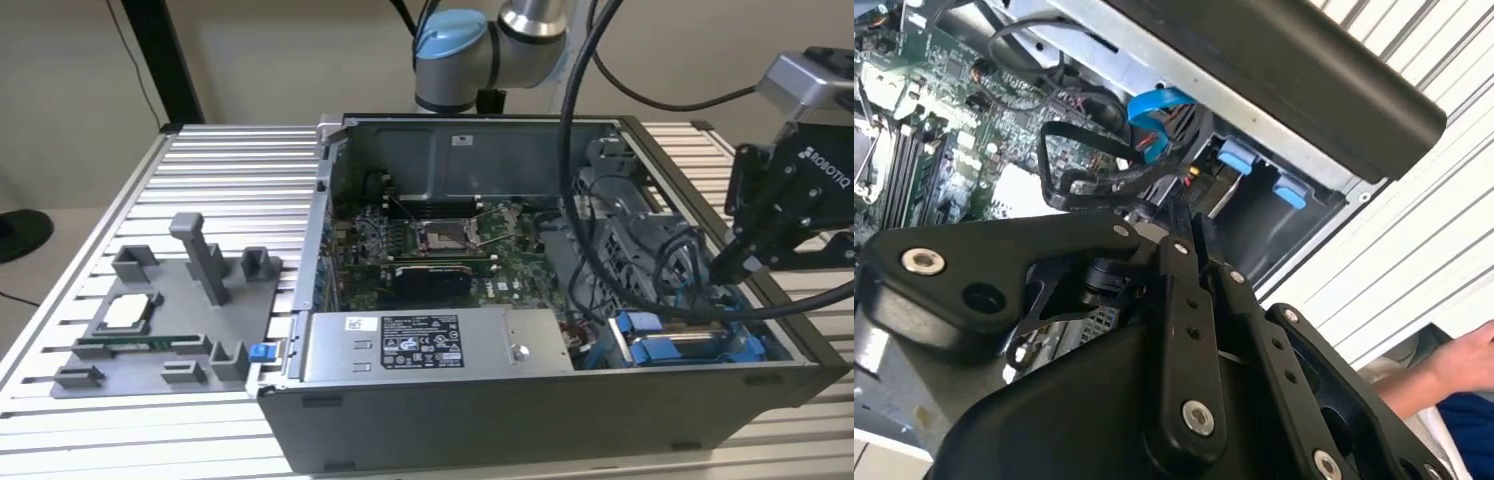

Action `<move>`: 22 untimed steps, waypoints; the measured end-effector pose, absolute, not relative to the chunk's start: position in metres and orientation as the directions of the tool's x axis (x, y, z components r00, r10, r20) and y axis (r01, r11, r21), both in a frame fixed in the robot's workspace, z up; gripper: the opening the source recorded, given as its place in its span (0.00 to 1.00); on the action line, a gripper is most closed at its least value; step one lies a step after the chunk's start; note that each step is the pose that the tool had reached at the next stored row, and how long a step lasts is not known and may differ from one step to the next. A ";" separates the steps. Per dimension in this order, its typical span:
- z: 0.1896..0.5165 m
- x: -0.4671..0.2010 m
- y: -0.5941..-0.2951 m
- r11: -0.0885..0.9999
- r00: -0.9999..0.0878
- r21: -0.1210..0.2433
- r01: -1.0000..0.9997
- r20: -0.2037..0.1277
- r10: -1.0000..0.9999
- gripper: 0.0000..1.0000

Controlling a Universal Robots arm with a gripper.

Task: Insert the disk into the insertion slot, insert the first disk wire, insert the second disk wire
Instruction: 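Insert the second disk wire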

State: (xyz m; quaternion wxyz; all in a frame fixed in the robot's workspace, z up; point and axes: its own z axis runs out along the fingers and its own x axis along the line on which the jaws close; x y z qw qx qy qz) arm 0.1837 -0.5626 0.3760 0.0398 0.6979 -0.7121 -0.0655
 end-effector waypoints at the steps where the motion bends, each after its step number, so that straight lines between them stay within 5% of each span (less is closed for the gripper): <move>1: 0.376 0.181 -0.563 0.017 -0.023 0.149 -0.989 -0.034 -0.999 0.00; 12: 0.376 0.153 -0.563 0.017 -0.022 0.139 -0.990 -0.035 -0.999 0.00; 22: 0.369 0.143 -0.565 0.017 -0.020 0.062 -0.998 -0.036 -0.999 0.00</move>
